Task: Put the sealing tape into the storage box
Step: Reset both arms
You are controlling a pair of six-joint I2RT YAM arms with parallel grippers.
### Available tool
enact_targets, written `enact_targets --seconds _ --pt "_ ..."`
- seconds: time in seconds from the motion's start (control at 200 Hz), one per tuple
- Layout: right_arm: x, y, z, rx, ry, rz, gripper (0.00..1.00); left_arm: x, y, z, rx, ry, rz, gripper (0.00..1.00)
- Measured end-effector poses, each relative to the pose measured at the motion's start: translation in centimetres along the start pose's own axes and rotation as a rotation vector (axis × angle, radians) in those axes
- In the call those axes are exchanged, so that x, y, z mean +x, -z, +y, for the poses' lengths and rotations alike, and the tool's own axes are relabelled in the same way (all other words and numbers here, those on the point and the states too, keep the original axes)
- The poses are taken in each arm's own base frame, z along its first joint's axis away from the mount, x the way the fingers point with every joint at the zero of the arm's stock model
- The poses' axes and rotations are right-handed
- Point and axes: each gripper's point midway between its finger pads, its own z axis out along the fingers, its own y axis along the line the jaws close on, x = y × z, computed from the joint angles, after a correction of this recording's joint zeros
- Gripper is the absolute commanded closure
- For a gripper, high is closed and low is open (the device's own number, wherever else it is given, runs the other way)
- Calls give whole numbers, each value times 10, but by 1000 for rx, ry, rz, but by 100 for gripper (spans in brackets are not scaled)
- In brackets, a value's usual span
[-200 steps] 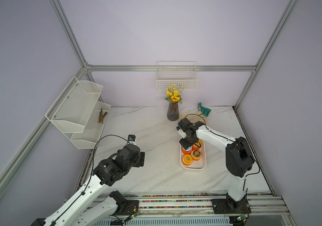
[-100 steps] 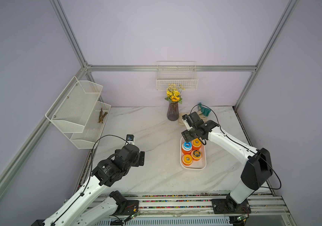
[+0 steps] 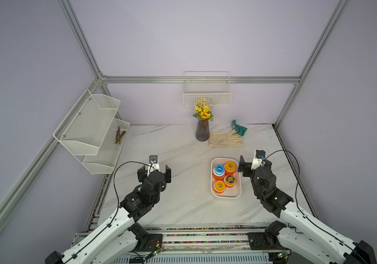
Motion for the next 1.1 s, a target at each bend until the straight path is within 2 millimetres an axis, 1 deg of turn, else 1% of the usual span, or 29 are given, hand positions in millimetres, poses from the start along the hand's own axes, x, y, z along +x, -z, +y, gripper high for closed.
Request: enact_targets --seconds 0.095,0.165,0.265,0.345,0.43,0.535,0.63,0.695,0.785,0.865,0.945,1.02,1.1 --pt "46 2 -17 58 29 16 0 19 -15 7 -53 -48 -15 0" --pt "69 3 -30 110 60 32 1 30 -24 15 -90 -62 -28 0" --pt "83 2 -49 190 53 21 0 44 -40 31 -147 -58 -20 0" --pt "89 -2 -60 234 38 10 1 55 -53 46 -193 -48 -11 0" --pt "92 -8 -68 281 41 8 1 68 -67 60 -218 -29 -3 0" --pt "87 -18 -79 320 11 -30 1 87 -85 77 -237 5 25 0" --pt "82 -25 -86 327 -18 -75 0 98 -100 83 -231 22 48 0" --pt "78 -29 -87 314 -33 -109 1 97 -110 82 -210 32 44 0" --pt "74 -35 -87 295 -50 -145 0 88 -126 79 -177 47 21 0" --pt "80 -42 -87 285 -49 -154 1 81 -142 79 -158 66 -3 0" --pt "90 -48 -84 256 -24 -128 1 85 -157 78 -142 69 10 0" --pt "86 -54 -79 222 -27 -139 1 91 -163 74 -113 71 26 0" --pt "75 -67 -72 204 -36 -165 1 90 -164 75 -95 82 23 0"
